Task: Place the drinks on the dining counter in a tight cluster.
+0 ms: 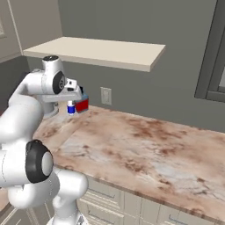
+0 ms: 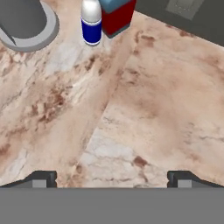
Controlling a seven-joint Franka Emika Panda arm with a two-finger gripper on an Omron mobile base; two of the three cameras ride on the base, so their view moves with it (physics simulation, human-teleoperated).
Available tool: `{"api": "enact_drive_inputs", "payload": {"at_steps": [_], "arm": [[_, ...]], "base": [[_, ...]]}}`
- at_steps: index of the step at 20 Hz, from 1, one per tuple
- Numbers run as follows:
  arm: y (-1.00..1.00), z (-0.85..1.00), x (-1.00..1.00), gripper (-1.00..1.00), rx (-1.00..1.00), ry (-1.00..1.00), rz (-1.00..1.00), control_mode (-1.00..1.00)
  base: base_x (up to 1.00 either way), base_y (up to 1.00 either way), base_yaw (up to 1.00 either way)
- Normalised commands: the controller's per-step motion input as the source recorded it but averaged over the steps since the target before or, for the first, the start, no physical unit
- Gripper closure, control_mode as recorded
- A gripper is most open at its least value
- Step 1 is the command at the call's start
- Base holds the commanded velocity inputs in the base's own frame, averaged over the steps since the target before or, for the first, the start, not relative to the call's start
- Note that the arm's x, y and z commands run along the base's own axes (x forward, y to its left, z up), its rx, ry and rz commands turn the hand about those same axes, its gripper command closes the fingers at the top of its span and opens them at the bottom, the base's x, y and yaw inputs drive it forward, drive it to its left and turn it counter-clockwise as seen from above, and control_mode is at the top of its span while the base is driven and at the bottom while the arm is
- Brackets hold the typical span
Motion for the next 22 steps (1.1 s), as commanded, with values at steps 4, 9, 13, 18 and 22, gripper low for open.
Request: {"api": "enact_drive_inputs", "payload": {"at_steps": [4, 9, 13, 18, 22], "arm": [[0.32, -0.07, 0.49, -1.0, 0.04, 0.02, 0.0, -1.0], [0.29, 0.0, 0.34, -1.0, 0.09, 0.01, 0.0, -1.0], [0.44, -0.41, 0.21, -1.0, 0.0, 0.03, 0.0, -1.0], [0.32, -0.51, 0.39, -1.0, -0.01, 0.05, 0.0, -1.0], [0.08, -0.07, 0.49, -1.0, -0.05, 0.03, -0.01, -1.0]], "base": [[0.0, 0.0, 0.0], [0.0, 0.0, 0.0], [0.0, 0.0, 0.0], [0.0, 0.0, 0.0], [0.0, 0.0, 0.0]]}}
